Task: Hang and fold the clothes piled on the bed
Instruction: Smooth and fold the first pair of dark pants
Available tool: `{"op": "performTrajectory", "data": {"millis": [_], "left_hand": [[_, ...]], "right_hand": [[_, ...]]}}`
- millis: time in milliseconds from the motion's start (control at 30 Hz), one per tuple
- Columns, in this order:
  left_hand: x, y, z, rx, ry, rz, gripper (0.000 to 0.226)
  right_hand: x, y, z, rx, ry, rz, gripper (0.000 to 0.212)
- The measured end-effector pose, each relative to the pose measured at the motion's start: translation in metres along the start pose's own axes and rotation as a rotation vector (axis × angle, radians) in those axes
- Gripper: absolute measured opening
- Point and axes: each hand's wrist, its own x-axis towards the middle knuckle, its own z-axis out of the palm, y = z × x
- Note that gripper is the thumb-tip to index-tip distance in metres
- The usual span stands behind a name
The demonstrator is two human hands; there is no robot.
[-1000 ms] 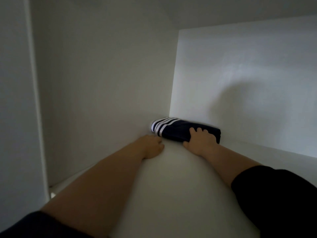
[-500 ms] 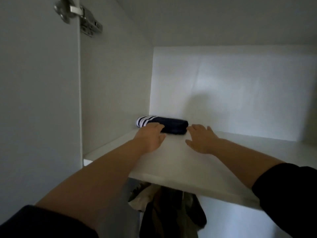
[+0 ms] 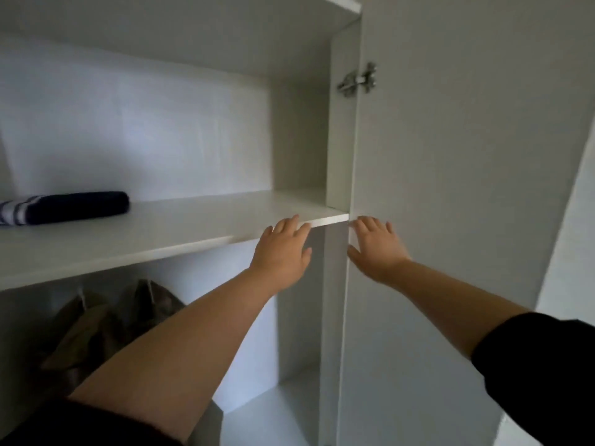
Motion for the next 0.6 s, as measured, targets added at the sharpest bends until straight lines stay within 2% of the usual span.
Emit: {"op": "performTrajectory", "data": {"millis": [133,433,600], "left_hand": [[0.006,0.101,-0.001,-0.038,-0.036,0.184,0.056],[-0.022,0.405,-0.022,-0.162,0.020,0.659,0.057],[-0.056,0.585,-0.034,-0.258,0.003,0.788,0.059]], "right_hand": [[-0.086,0.084,-0.045,-0.074,-0.001,0.160,0.053],[-0.317,0.263,-0.154,-0.284,0.016,0.524,0.051],[-0.460,0.357,-0.213,-0.336,0.014,0.690,0.051]]}}
